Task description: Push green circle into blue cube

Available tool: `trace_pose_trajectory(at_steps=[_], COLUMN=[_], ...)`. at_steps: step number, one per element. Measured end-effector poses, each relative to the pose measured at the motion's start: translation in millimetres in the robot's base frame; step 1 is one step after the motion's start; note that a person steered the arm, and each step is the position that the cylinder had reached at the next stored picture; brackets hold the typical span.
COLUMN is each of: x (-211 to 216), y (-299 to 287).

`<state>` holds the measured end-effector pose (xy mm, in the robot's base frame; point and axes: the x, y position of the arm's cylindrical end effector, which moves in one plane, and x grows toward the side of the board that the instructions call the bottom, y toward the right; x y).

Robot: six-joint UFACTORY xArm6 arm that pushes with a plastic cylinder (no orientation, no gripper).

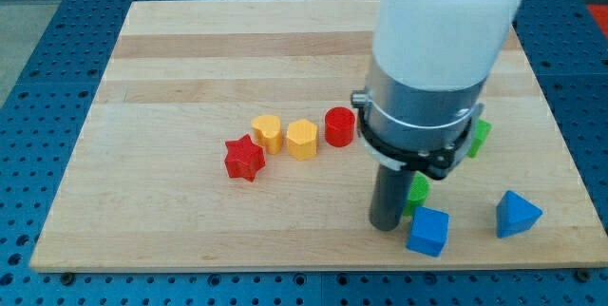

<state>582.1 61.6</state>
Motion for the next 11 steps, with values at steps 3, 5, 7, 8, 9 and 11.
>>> trace_pose_trajectory(at_steps=[3, 5, 7, 8, 9, 11], x=[31.1, 36.3, 15.9, -5.9, -21.3, -46.0], y=[48.3, 87.2, -14.3, -35.5, -15.1, 26.5])
